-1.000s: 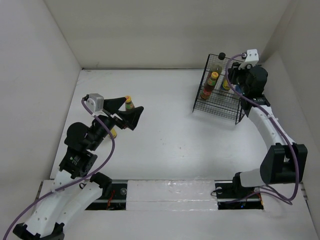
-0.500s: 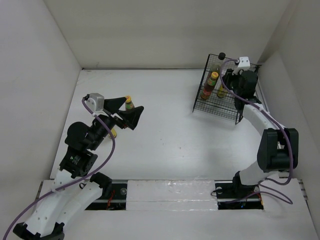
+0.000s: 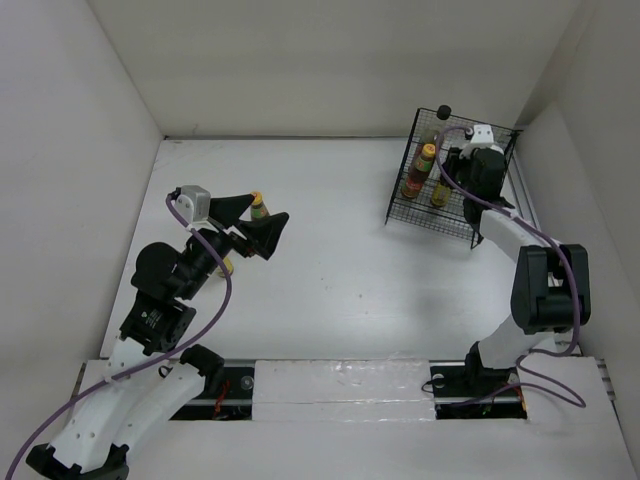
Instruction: Organize the condiment bottles
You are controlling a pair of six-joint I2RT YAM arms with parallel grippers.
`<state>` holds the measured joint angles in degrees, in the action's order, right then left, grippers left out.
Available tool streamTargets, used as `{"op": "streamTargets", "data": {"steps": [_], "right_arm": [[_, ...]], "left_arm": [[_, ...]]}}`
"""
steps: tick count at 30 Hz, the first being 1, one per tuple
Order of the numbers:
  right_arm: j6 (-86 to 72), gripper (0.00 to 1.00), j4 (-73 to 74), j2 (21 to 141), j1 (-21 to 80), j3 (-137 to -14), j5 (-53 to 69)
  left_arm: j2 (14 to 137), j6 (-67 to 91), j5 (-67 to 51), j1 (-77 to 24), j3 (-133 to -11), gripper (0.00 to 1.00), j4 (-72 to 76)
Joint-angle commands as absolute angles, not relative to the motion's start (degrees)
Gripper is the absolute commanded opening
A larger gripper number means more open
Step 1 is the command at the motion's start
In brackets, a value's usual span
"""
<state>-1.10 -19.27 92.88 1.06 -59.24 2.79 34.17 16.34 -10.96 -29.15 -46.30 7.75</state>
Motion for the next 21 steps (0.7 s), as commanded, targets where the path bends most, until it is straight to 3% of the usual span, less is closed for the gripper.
{"op": "streamTargets", "data": {"steps": [1, 9, 12, 17, 19, 21], "right_arm": [[-2.3, 0.41, -26.3, 91.8, 1.5, -59.5, 1.1], [-2.3, 0.66, -24.7, 88.1, 1.5, -59.0, -0.1], [-2.3, 0.7, -23.9, 85.5, 1.5, -59.0, -0.7], [-0.2, 0.7, -22.1, 77.7, 3.4, -59.0, -0.7], [1.0, 0.61, -22.1, 75.9, 5.9, -59.0, 2.6], [1.5, 0.43, -21.4, 75.4, 8.4, -60.2, 8.6]], "left_arm": [[34.2, 15.6, -12.1, -29.1, -46.9, 0.99, 10.7], [34.2, 15.6, -12.1, -29.1, -46.9, 0.99, 10.7], [34.2, 15.6, -11.1, -29.1, -46.9, 0.99, 10.7], [34.2, 16.9, -3.4, -29.1, -46.9, 0.99, 8.7], [33.7, 17.6, 1.8, -29.1, -46.9, 0.96, 7.9], [33.0, 18.8, 5.9, -29.1, -46.9, 0.94, 6.9]]}}
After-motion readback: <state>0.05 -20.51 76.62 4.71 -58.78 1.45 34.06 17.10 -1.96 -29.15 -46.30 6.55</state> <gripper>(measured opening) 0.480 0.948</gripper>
